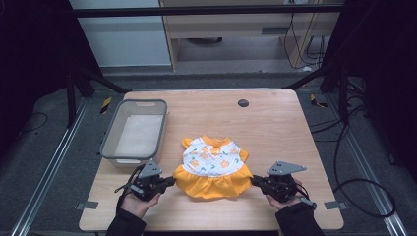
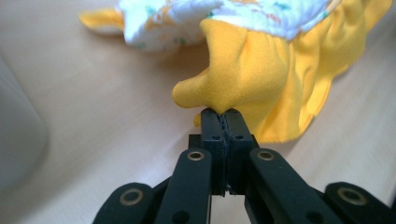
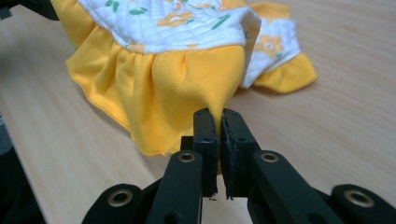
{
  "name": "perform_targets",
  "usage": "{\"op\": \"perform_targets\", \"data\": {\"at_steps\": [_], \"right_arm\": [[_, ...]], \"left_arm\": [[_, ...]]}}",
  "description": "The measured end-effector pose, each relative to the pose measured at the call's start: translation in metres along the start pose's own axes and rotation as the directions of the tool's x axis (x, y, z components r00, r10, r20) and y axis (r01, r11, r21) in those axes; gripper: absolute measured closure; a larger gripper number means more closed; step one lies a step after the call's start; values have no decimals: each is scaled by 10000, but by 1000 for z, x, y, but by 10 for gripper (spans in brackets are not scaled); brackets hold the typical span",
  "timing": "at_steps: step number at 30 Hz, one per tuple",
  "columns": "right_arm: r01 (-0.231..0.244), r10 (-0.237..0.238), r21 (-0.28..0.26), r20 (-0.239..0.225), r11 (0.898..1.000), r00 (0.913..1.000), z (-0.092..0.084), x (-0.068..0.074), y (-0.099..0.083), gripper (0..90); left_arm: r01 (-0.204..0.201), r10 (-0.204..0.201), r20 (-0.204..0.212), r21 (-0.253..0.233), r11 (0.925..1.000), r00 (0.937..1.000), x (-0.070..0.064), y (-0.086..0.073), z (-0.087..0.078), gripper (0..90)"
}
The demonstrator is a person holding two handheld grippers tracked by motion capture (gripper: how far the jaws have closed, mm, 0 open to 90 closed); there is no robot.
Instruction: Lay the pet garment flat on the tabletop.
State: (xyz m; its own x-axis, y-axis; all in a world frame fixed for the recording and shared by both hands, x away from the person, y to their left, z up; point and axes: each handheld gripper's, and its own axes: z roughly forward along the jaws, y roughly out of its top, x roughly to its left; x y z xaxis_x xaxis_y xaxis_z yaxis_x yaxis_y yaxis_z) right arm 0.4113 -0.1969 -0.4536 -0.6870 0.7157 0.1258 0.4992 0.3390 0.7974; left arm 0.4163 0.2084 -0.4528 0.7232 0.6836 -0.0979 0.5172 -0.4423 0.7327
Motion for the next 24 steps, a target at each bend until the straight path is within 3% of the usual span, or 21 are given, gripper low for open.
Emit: {"op": "perform_targets", "data": {"at_steps": [3,4,7,11,16,21,24], "right_arm": [[53,-52,217,-43,9998,10000,-4,2,-7,852],[88,-88,439,-4,9990,10000,-5,3,-13,846],[123,-135,784,150,9968,9998,-3,2,-20,830],[127,-164,1182,298,9929,9994,4,0,-24,800],[210,-243,856,384,9961,9990,2,0,-24,753],[209,-234,469,552,9987,9982,-2,-1,-21,702],[280,-297,268,672,9992,9973,-2,-2,-19,679]], "left_arm": [[-5,0,124,333,9994,9999,-7,-8,1,890],[-272,273,-8,612,9978,9996,-15,-13,2,888],[-599,613,-159,781,9951,9980,-21,-17,7,874],[-751,786,-369,870,9934,9962,-23,-21,12,741],[-652,681,-780,383,9971,9946,-23,-23,4,531],[-375,332,-917,-450,9983,9952,-18,-23,-9,461],[-387,314,-1065,-680,9969,9938,-16,-19,-12,449]]}}
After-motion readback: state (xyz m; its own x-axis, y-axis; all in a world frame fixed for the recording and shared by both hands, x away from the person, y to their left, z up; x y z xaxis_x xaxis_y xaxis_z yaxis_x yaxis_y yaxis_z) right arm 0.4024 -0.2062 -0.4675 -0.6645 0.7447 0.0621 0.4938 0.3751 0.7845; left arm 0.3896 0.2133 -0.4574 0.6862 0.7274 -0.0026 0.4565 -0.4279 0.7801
